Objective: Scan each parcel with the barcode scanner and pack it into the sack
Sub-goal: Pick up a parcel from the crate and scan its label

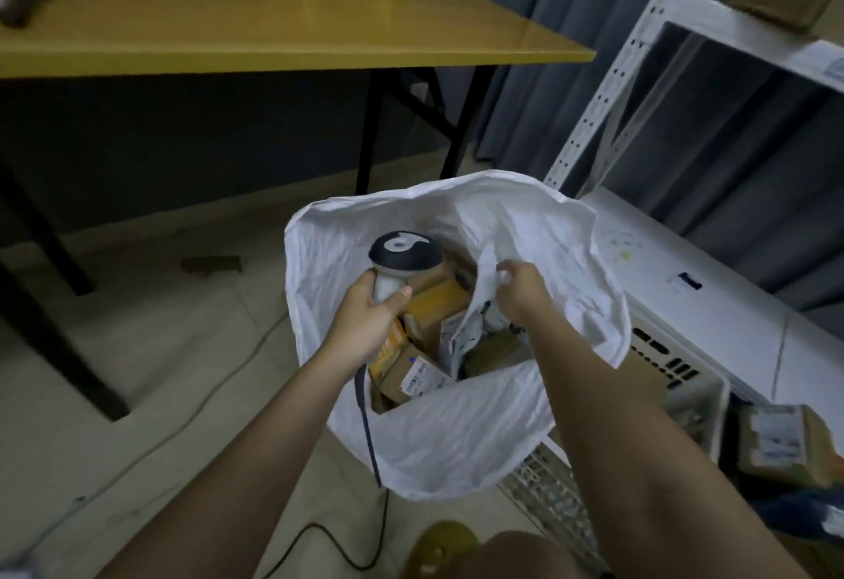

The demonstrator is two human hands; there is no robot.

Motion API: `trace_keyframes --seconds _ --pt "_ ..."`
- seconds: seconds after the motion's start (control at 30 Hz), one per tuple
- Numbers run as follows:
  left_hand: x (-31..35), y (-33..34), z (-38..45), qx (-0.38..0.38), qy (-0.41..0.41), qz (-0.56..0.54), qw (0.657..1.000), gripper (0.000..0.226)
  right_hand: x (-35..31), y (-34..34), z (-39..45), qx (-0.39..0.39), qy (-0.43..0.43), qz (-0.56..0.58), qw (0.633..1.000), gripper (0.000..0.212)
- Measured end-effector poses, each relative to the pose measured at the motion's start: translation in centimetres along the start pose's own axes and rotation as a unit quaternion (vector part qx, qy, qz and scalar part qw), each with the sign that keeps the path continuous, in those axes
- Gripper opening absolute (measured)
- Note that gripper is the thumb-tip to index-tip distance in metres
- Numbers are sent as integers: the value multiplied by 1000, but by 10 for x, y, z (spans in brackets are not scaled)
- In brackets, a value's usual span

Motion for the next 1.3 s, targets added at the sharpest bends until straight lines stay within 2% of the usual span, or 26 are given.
trace_keyframes --seconds 0.03,0.1,0.3,0.5,0.67,0.87,1.03,1.3 --pt "-1 3 1 -2 -4 0 1000 28 4 8 2 -53 -14 -71 996 42" --pt "-1 8 1 -12 -7 -3 1000 26 8 17 -2 -77 -52 -122 988 44" --pt "4 16 -16 -38 -12 7 999 22 1 -2 -57 -22 -104 34 994 37" --pt "25 54 -50 -106 26 4 994 23 24 -67 -131 106 -106 162 975 23" --pt "39 123 -78 -184 66 11 981 22 103 -114 -178 220 -34 189 956 20" --pt "31 232 -96 -283 78 28 956 42 226 -124 -195 268 108 209 934 16" --pt "-13 327 -78 -320 33 71 944 44 311 -94 -161 246 206 256 912 17" --pt "-89 447 25 -255 -38 96 961 25 419 -29 -28 176 258 269 911 17"
Point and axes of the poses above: each hand's wrist, its own z-axis towards the middle knuckle, its own y-axis out of the palm, x = y × z, the point moved 2 cm from there along z, towards the middle knuckle, and after that the axes turned 1 degree about -y, right-handed, at the moved point
